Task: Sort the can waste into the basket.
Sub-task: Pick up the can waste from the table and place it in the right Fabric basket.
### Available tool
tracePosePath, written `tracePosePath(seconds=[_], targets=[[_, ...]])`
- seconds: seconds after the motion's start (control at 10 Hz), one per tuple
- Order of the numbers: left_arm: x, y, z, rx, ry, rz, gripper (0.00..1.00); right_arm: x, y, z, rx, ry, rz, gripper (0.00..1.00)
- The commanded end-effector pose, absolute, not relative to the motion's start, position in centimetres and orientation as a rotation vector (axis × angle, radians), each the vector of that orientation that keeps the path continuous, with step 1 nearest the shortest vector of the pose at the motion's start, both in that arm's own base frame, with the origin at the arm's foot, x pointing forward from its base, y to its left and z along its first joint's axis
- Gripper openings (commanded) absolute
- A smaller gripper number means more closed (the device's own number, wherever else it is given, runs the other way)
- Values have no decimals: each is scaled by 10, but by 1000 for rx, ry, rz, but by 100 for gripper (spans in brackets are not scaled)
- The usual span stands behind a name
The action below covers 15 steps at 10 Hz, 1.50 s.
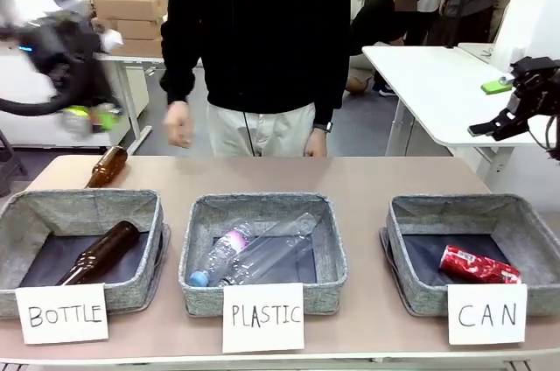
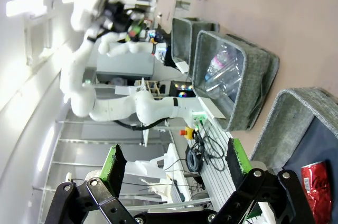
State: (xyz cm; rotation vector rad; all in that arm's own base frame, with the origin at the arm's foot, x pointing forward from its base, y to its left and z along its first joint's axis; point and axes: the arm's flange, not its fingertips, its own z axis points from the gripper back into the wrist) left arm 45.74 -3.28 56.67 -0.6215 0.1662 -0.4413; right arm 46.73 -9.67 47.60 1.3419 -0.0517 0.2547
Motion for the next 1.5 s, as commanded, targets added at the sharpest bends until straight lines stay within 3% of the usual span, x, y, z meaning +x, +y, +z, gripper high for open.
tracePosePath(seconds=[0.0,0.2,0.3,0.5,0.6,0.8,1.0,1.1,1.2,1.3,1.4], targets=[[351,-17,566,-633,-23,-558,0,466,-97,476,1333,-68,278,100],[308,5,556,-666,-271,-496,0,466,-97,476,1333,-68,278,100],[356,-7,586,-639,5,-551,0,466,-97,476,1333,-68,278,100],[356,-7,586,-639,5,-551,0,466,-97,476,1333,-68,278,100],[320,-1,576,-649,-96,-543,23,467,-96,476,1342,-51,255,100],[391,-95,583,-644,-183,-802,23,426,-167,527,1208,-290,129,100],[439,-223,610,-572,-149,-1020,23,350,-257,537,1116,-366,29,100],[444,-291,611,-559,-140,-1070,23,311,-299,530,1086,-430,-54,100],[434,-358,610,-707,-232,-1065,23,275,-333,518,1057,-463,-164,100],[416,-415,600,-832,-303,-1041,23,243,-352,502,1023,-472,-215,100],[388,-472,576,-841,-319,-1083,23,223,-363,482,1071,-472,-234,100]])
